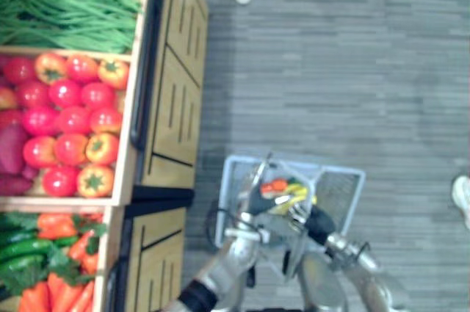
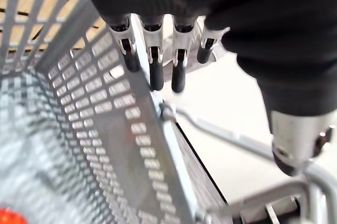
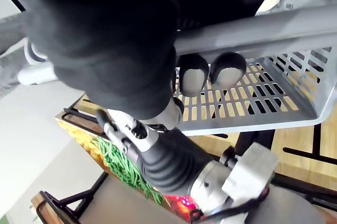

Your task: Pick vegetable in the basket

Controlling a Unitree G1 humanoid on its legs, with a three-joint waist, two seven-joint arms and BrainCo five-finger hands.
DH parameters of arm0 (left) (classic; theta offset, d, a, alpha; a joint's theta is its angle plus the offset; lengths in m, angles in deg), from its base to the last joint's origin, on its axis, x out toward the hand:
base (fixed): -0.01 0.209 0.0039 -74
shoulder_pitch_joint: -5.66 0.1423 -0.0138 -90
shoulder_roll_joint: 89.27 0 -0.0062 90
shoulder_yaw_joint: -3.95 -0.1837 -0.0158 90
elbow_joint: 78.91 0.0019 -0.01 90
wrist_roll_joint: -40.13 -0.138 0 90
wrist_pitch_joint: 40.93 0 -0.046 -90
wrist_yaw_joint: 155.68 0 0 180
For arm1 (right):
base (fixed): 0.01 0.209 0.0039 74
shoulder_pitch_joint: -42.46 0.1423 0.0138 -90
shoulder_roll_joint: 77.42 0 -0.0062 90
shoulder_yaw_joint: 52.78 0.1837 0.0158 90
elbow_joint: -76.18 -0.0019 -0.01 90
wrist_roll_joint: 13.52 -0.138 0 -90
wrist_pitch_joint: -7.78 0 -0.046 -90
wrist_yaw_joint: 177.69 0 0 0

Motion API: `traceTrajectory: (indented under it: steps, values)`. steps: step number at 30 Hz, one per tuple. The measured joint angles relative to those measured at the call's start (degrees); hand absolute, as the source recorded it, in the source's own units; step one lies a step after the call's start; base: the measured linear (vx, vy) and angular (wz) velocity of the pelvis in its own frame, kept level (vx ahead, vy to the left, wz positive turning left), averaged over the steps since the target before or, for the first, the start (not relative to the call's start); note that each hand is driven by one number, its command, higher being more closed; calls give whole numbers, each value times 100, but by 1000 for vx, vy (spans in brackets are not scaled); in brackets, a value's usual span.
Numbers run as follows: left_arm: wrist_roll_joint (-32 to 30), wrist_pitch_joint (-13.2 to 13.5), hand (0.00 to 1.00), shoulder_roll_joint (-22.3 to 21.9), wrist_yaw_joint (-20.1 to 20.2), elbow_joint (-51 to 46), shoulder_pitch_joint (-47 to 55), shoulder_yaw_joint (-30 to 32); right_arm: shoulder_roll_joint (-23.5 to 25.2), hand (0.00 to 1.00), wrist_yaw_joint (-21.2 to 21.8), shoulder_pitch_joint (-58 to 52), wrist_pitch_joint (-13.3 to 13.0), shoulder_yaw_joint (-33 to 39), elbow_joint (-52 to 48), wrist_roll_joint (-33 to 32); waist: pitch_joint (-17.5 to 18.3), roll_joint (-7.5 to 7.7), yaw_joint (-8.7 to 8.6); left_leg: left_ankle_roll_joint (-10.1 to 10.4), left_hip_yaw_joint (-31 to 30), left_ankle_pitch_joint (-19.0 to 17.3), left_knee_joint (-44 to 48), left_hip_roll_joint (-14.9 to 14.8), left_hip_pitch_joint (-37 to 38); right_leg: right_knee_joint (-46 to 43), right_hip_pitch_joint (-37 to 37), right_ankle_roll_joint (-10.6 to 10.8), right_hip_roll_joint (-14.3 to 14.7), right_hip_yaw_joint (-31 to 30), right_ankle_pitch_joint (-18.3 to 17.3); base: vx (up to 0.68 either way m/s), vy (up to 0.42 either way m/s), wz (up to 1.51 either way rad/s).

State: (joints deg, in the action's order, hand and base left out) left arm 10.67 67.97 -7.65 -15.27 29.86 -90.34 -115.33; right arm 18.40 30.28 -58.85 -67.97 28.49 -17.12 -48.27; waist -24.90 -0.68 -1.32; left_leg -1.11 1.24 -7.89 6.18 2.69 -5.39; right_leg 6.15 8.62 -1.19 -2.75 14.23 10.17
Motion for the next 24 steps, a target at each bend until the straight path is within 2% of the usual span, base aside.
traceTrajectory:
  steps: [3, 7, 9, 11, 13, 14, 15, 17, 18, 20, 24]
  values:
    - [194, 123, 0, 140, 8, -10, 427, 609, 25, 100, -30, -215, 0, 367, 470, -9, 521, -98, -1, 58, 6, -37, -35, -60, 221, 5, -194, 34, 67, 19, -109, 95, 31, 1]
    - [508, 95, 0, 347, 208, 109, 987, 1462, 212, 100, -17, -414, -111, 966, 1400, 56, 1027, -117, 2, 109, 28, -72, -215, -146, 538, 10, -429, 41, 141, 61, -240, 99, 26, 1]
    - [685, -50, 0, 387, 268, 535, 1217, 1873, 289, 100, 30, -461, -215, 1167, 2105, 111, 1239, -118, 5, 157, 79, -132, -216, -201, 704, 29, -591, 29, 189, 67, -301, 75, 30, -5]
    - [695, -255, 0, 372, 279, 1039, 1295, 1988, 422, 100, 94, -398, -354, 1162, 2541, 292, 1371, -119, 2, 174, 125, -144, -237, -232, 830, 44, -702, 22, 214, 77, -331, 45, 22, -3]
    - [891, -513, 0, 287, 297, 1613, 1292, 2007, 525, 100, -102, -199, -471, 943, 3088, 493, 1482, -101, -4, 179, 137, -147, -314, -258, 977, 47, -816, 36, 240, 82, -359, 16, 9, -1]
    - [1076, -656, 0, 161, 312, 1982, 1290, 2045, 627, 100, -359, -34, -547, 809, 3467, 573, 1584, -73, -3, 194, 143, -157, -312, -267, 989, 48, -830, 36, 247, 84, -363, 0, 0, 0]
    - [1169, -708, 0, 101, 352, 2153, 1290, 2065, 671, 100, -497, 53, -595, 781, 3648, 605, 1618, -60, -2, 206, 148, -164, -312, -271, 999, 48, -841, 34, 251, 85, -366, 0, 0, 0]
    - [1550, -786, 0, -77, 562, 2776, 1296, 2141, 899, 100, -1049, 378, -747, 793, 4376, 740, 1719, -12, 6, 233, 157, -186, -312, -290, 1063, 48, -908, 42, 266, 101, -406, -4, 6, 2]
    - [1575, -789, 0, -107, 636, 2927, 1311, 2177, 921, 100, -1152, 449, -762, 819, 4554, 775, 1752, -6, 14, 233, 159, -186, -312, -296, 1064, 48, -912, 34, 269, 109, -412, -2, 14, 5]
    - [1607, -840, 0, -203, 1077, 3486, 1317, 2365, 953, 100, -1319, 679, -927, 845, 5052, 789, 1767, -1, 35, 234, 192, -187, -311, -327, 1112, 48, -970, 19, 278, 139, -424, 12, 19, 8]
    - [1651, -958, 0, -311, 1654, 3629, 1274, 2720, 1014, 100, -1391, 793, -1094, 1076, 5393, 783, 1784, -21, 93, 251, 318, -197, -322, -409, 1255, 49, -1134, 22, 294, 223, -502, 23, 17, 12]
